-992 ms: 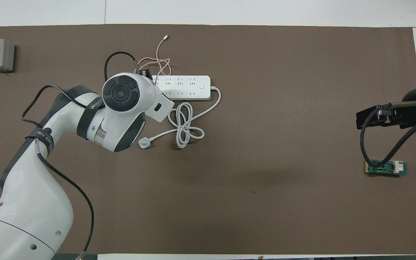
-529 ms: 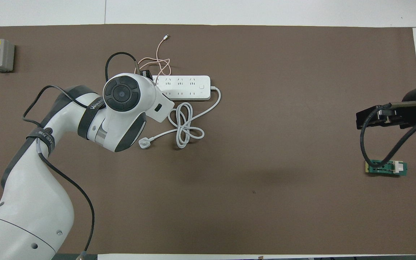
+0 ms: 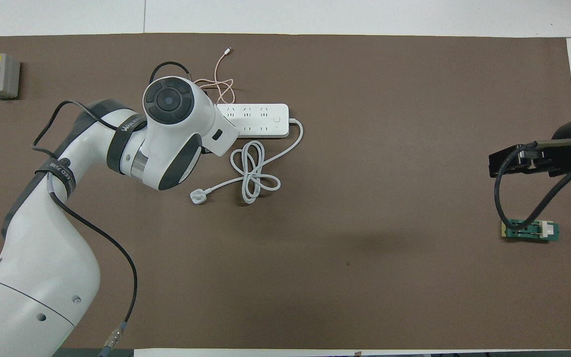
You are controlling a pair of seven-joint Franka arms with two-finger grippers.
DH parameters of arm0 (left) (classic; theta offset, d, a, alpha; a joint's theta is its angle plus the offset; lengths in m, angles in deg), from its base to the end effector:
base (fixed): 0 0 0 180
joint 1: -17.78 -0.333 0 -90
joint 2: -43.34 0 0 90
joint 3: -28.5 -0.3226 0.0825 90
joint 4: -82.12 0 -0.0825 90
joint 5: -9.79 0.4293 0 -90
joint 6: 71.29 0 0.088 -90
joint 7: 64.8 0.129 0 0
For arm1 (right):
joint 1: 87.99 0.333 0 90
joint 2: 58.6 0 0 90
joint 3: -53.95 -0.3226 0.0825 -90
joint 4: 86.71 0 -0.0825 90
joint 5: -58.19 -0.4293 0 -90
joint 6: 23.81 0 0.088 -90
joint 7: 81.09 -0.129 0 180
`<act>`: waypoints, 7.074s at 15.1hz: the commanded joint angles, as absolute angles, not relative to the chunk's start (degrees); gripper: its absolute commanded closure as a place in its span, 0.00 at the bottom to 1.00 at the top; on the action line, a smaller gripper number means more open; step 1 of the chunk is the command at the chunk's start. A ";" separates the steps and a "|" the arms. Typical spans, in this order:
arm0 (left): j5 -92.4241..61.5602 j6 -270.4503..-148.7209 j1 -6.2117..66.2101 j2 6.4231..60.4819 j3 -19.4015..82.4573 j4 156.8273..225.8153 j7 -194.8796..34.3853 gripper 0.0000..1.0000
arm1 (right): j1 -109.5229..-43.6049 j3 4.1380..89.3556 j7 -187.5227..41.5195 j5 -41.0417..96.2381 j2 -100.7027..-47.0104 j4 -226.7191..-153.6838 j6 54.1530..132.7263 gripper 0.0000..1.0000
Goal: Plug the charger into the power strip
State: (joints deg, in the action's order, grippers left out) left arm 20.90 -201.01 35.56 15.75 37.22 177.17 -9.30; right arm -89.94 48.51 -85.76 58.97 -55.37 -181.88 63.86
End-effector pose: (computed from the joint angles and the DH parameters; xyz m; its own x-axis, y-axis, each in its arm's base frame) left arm 0.6636 -0.3098 0.3051 0.0474 -0.9989 -0.0055 -0.9865 -0.0459 -0.1569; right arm 0.5732 0.0345 0.5923 0.9971 -0.0218 -0.0729 -0.0201 -0.9995 0.0250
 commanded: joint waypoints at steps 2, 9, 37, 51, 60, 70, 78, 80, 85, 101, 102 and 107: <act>16.91 -192.95 27.29 10.74 46.32 170.56 -5.84 1.00 | -91.15 47.97 -84.52 57.84 -54.47 -182.69 63.64 0.00; 23.75 -191.52 29.03 7.83 47.57 167.55 -5.83 1.00 | -91.15 47.97 -84.52 57.84 -54.38 -182.69 63.56 0.00; 23.87 -189.07 26.14 18.97 47.75 169.92 -5.21 0.00 | -91.07 47.97 -84.34 57.84 -54.38 -182.69 63.47 0.00; 13.92 -158.58 5.66 41.49 45.91 169.49 -29.96 0.00 | -90.98 47.97 -84.34 57.84 -54.38 -182.69 63.38 0.00; 13.84 -159.45 3.63 42.10 46.08 170.10 -81.80 0.00 | -90.80 47.97 -84.34 57.84 -54.38 -182.69 63.38 0.00; 11.82 -154.71 2.32 44.39 45.55 172.92 -69.94 0.00 | -90.71 47.97 -84.34 57.84 -54.38 -182.69 63.29 0.00; 10.41 -153.03 26.38 44.21 21.31 171.68 -68.06 0.00 | -90.71 47.97 -84.34 57.84 -54.38 -182.69 63.29 0.00; 10.41 -152.94 26.31 44.48 21.29 172.04 -66.48 0.00 | -90.71 47.97 -84.34 57.84 -54.38 -182.69 63.29 0.00; 10.32 -151.37 26.13 44.30 21.64 171.51 -66.47 0.00 | -90.71 47.97 -84.34 57.84 -54.38 -182.69 63.29 0.00; 10.85 -152.23 15.67 43.69 32.10 170.28 -66.30 0.00 | -90.98 47.97 -84.34 57.84 -54.38 -182.69 63.29 0.00; 10.59 -152.67 15.59 43.69 32.10 170.36 -66.12 0.00 | -90.89 47.97 -84.34 57.84 -54.38 -182.69 63.29 0.00; 10.41 -154.69 15.59 43.86 32.10 170.80 -63.13 0.00 | -90.71 47.97 -84.34 57.84 -54.38 -182.69 63.29 0.00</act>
State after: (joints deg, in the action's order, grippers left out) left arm 11.00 -153.15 16.59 43.25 31.44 170.41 -64.65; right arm -89.90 48.43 -85.76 58.97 -55.37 -181.90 63.78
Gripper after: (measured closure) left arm 0.000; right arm 0.000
